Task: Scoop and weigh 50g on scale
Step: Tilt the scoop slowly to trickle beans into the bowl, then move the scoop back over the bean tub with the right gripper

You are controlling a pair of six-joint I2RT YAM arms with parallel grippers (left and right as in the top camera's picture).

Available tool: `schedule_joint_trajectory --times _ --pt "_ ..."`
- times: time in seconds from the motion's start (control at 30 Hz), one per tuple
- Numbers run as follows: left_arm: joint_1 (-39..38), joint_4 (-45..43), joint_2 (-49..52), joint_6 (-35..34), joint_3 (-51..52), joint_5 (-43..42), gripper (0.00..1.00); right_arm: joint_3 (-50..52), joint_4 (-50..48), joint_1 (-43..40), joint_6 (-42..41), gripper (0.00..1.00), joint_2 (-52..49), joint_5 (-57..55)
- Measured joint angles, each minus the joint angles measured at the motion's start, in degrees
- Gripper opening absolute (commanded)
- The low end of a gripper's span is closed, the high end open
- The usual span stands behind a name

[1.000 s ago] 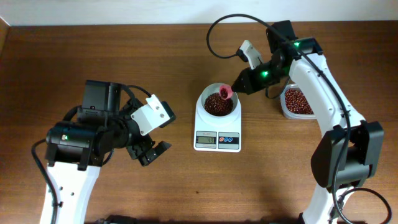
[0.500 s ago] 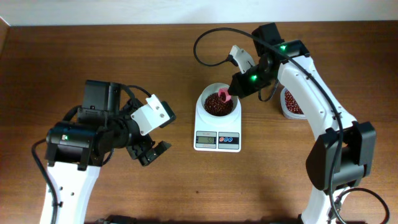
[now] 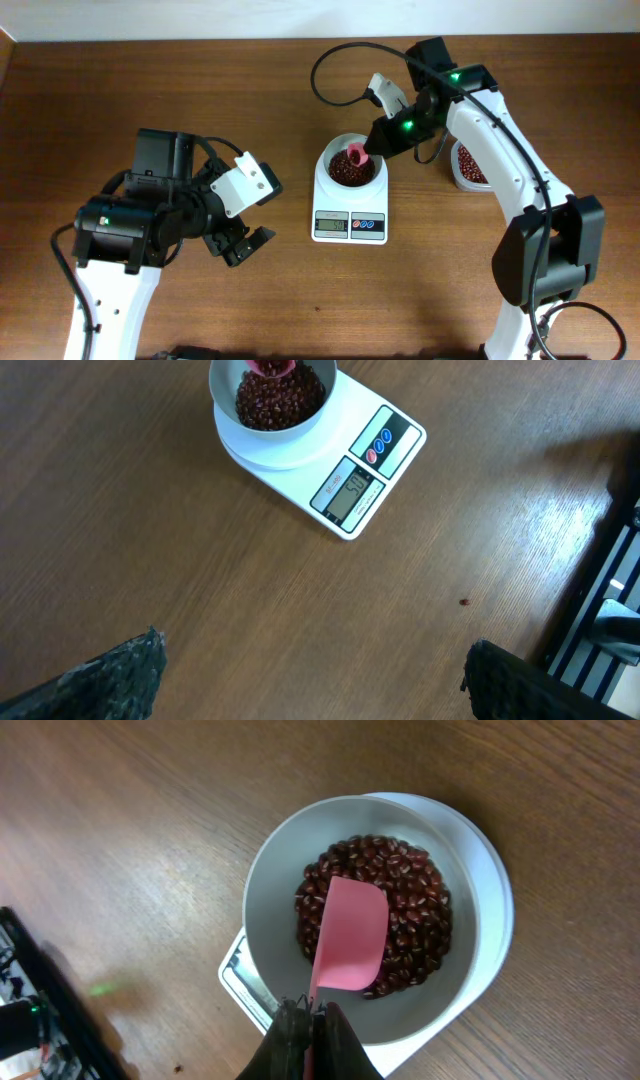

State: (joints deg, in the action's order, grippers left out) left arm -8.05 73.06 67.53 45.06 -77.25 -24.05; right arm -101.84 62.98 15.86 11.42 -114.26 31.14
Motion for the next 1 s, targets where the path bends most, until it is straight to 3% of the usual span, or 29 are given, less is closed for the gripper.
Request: schedule_joint_trajectory --times 0.27,0.43,0.7,1.0 --pt "0.0 0.0 0.0 0.0 0.0 0.0 0.99 0.0 0.0 0.0 -0.2 0.04 0.0 1.1" --pt "0.0 0.0 0.0 0.0 0.0 0.0 0.99 0.0 1.6 -1.7 -0.3 0.04 0.0 10.0" --pt "0.0 0.0 0.0 0.0 0.0 0.0 0.99 -0.2 10.6 -13.9 0.7 0.04 0.0 16.5" --pt "0.0 0.0 0.0 0.0 0.0 0.0 0.99 -0.3 20.7 -29.9 5.3 0.04 4.9 14.0"
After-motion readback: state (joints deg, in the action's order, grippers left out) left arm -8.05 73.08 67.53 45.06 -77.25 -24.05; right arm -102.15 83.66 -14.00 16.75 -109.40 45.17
